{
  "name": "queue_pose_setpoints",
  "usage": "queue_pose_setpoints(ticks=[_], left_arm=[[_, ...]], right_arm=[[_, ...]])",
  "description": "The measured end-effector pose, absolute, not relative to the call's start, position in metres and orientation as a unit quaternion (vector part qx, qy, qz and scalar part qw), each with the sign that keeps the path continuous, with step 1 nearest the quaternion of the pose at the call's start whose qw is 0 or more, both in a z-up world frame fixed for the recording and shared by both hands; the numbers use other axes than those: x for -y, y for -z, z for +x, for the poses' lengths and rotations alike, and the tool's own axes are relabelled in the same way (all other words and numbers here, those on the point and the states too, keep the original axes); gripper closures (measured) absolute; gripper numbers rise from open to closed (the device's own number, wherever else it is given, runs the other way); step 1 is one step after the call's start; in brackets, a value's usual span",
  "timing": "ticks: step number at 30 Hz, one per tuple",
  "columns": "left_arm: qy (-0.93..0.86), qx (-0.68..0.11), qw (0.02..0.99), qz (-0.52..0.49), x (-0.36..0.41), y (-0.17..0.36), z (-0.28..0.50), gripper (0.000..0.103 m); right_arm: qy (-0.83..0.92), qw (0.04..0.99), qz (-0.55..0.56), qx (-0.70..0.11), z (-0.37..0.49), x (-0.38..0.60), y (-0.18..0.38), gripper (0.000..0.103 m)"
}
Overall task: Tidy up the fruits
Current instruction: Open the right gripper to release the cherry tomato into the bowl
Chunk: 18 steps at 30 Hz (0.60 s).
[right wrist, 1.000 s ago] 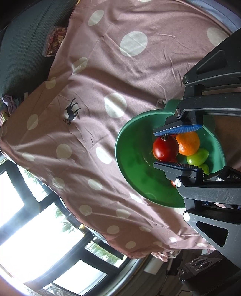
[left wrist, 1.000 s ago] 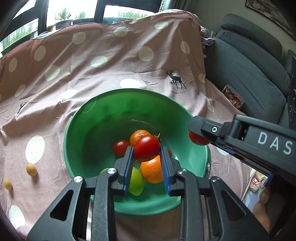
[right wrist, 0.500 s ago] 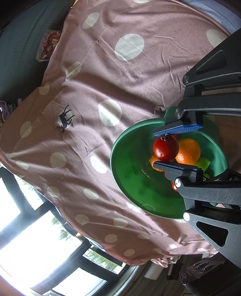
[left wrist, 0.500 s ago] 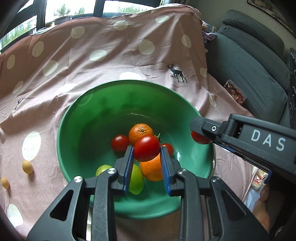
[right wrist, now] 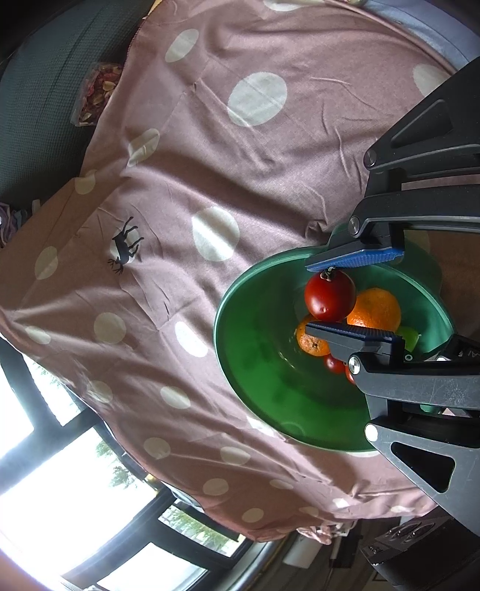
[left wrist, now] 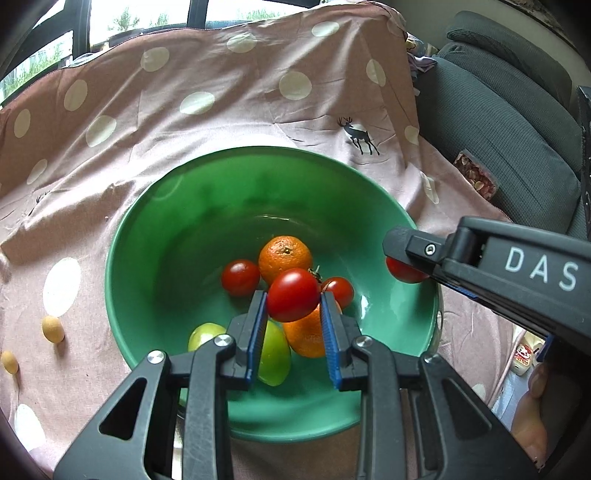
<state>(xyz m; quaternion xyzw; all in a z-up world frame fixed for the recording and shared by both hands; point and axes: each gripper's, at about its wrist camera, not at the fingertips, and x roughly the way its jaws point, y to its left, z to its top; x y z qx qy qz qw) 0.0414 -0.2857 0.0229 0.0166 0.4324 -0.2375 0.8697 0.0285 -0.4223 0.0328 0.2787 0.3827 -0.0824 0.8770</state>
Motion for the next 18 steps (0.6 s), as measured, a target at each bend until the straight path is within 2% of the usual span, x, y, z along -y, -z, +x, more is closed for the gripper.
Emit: queue_pose_setpoints(ticks=[5, 18], left_arm=[[0.235, -0.431, 0.871, 0.016, 0.2859, -0.0228, 0.0409, 0.077], [0.238, -0.435, 0.868, 0.006, 0.2866, -0.0236, 0.0410, 0.075]], right_arm=[[0.081, 0.876, 0.279, -0.385, 0.0296, 0.4214, -0.0310, 0.073], [0.082, 0.876, 0.274, -0.389, 0.0304, 0.4180, -0.0310, 0.073]])
